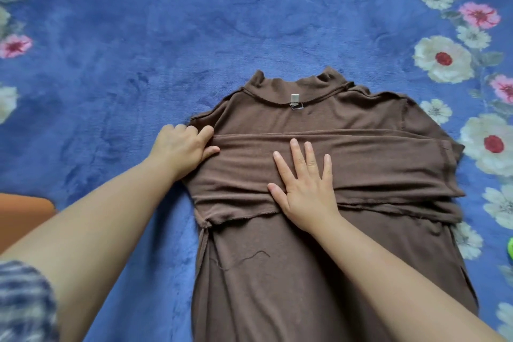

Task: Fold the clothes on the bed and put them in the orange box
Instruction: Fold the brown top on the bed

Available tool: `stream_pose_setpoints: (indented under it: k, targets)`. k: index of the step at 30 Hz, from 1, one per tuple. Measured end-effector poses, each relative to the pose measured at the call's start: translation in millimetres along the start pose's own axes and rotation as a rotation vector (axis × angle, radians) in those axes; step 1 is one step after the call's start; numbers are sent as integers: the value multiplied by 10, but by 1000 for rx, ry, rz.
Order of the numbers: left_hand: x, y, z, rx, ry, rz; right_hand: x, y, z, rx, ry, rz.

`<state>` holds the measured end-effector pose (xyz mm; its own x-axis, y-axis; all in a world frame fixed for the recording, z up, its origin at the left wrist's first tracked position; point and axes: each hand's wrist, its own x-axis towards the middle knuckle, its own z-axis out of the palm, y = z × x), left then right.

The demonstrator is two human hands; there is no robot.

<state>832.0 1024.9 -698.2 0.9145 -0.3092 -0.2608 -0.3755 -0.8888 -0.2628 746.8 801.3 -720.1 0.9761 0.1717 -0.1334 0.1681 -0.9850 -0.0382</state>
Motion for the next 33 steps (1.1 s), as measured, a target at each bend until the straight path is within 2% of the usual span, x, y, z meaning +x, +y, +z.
stream_pose_setpoints:
  k: [3, 5, 8, 10, 12, 13, 17, 20, 23, 25, 27, 30, 33]
  targets:
    - [-44, 84, 39, -66, 334, 54, -74, -14, -34, -9, -11, 50]
    - [-194, 201, 35, -141, 560, 156, -233, 17, -20, 15, -6, 18]
    - [-623, 494, 54, -281, 641, 445, -660, 165, 50, 14, 37, -84]
    - [-951, 683, 91, -247, 539, 645, -992, 318, 82, 13, 15, -100]
    - [-1219, 831, 189, -152, 399, 726, -1327, 474, 65, -8, -84, -77]
    - [-1311, 892, 219, -128, 323, 691, -1478, 547, 47, -17, -150, -62]
    - [-1541, 989, 111, -211, 10, 286, -1955, 756, -38, -29, -289, 21]
    - [-1599, 1018, 29, -261, -27, 61, -2206, 819, -82, -30, -305, 113]
    - [-1696, 1014, -81, -138, -88, -101, -2410, 823, -118, -48, -348, 134]
    - [-1759, 961, -51, -11, -185, -233, -2493, 796, -142, -67, -396, 121]
    - [-1823, 899, -52, 74, -245, -243, -2568, 747, -154, -59, -439, 136]
    - [-1795, 854, -112, 77, -369, -238, -2564, 616, -228, -26, -377, 179]
    - [-1802, 969, -244, 162, -430, -203, -2656, 603, -291, -15, -464, 243]
